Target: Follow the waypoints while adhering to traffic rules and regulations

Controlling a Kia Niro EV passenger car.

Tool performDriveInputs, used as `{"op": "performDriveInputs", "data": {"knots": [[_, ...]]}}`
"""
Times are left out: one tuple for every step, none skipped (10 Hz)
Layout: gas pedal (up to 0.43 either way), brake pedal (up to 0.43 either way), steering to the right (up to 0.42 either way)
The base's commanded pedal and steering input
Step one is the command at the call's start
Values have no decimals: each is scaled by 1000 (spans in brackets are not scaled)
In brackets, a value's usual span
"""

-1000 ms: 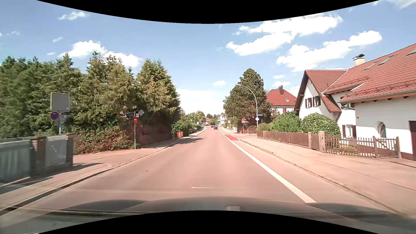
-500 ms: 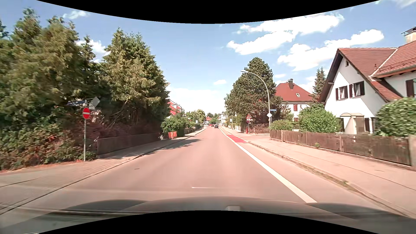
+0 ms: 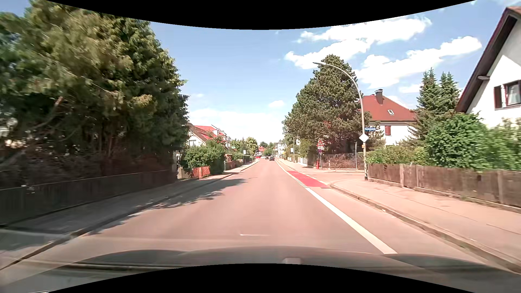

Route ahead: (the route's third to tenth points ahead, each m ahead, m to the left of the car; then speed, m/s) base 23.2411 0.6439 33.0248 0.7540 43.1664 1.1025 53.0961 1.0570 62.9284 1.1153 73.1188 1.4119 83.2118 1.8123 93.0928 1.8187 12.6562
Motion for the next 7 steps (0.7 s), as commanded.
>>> {"op": "performDriveInputs", "data": {"knots": [[79,0,-3],[79,0,-3],[79,0,-3],[79,0,-2],[79,0,-2],[79,0,-2],[79,0,-2]]}}
